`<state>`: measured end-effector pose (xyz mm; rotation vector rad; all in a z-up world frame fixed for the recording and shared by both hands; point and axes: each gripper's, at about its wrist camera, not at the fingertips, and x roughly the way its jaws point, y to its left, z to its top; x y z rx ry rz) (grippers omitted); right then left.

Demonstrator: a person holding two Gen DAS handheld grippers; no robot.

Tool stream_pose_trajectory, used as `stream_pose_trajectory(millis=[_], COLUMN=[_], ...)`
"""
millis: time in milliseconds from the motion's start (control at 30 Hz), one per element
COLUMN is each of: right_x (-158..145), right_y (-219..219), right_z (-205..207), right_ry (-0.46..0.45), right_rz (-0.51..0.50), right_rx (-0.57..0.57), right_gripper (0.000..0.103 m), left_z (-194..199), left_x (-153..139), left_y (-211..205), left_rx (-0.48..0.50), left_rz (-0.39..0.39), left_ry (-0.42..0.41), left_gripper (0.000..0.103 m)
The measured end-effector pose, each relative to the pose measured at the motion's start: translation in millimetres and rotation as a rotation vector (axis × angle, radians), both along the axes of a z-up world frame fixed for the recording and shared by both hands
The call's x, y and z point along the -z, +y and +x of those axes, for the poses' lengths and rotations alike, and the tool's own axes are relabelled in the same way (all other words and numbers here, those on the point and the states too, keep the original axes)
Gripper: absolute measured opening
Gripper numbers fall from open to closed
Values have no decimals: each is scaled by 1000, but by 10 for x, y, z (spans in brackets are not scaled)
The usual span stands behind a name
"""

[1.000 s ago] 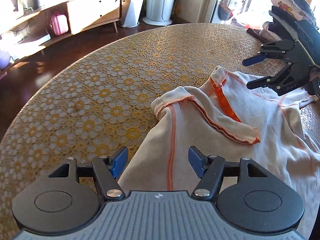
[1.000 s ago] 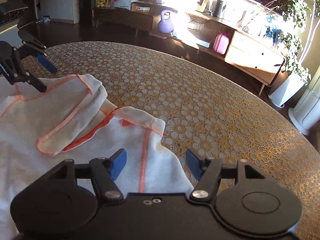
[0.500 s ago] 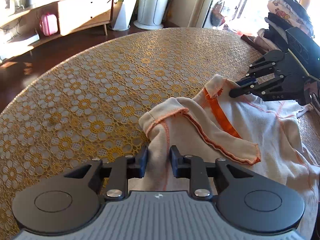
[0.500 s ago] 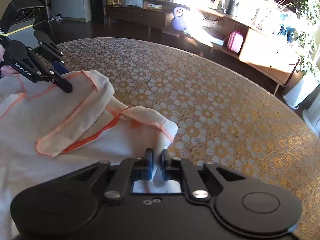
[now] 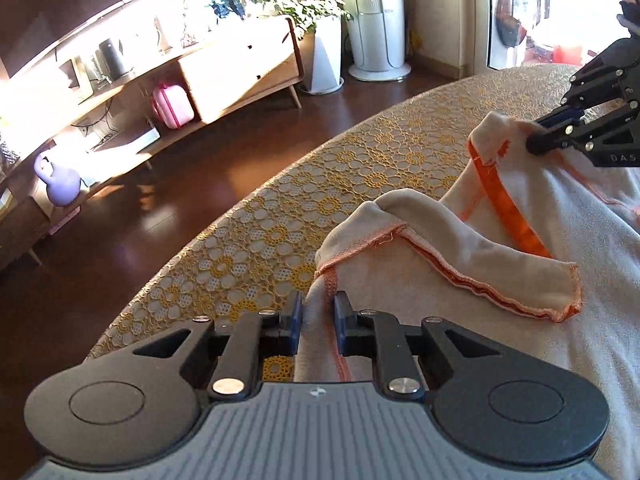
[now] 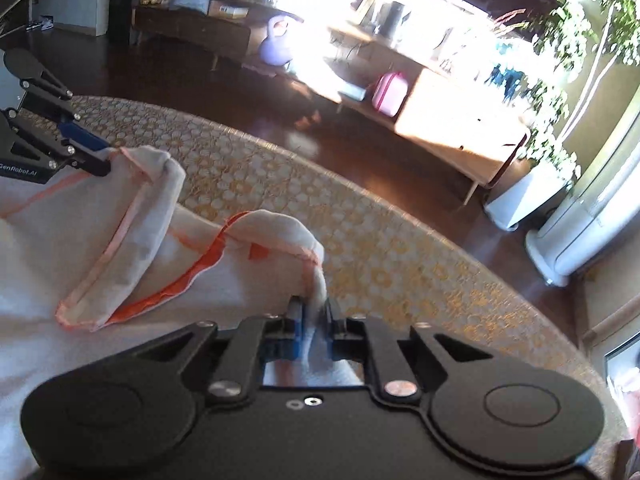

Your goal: Fold clothes

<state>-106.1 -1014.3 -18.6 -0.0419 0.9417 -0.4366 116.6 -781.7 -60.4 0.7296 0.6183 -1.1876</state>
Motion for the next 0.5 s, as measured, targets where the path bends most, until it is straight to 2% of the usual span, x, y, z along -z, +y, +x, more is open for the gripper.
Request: stream_pose_trajectory(millis=[67, 167, 233, 367, 500], right_x=[34, -116, -246, -440, -447], right_y=[81, 275, 421, 823, 1195], right_z=[-68, -362, -606, -1139, -1566], right_ry=[22, -1, -16, -34, -7], right_rz=[7, 54, 81, 146, 186], right_rx=[-20, -68, -101, -114, -109], right_gripper=[103, 103, 103, 103, 103], left_z=[-36, -139, -230, -588, -1006], left_x=[-33, -162, -237, -328, -293], left_y=[62, 316, 528, 1063, 1569], left_rx=[14, 54, 93, 165, 222], left_rz=[14, 15, 21, 21, 54], left_ry=[16, 29, 62, 103, 142], left_gripper=[17, 30, 75, 77, 77])
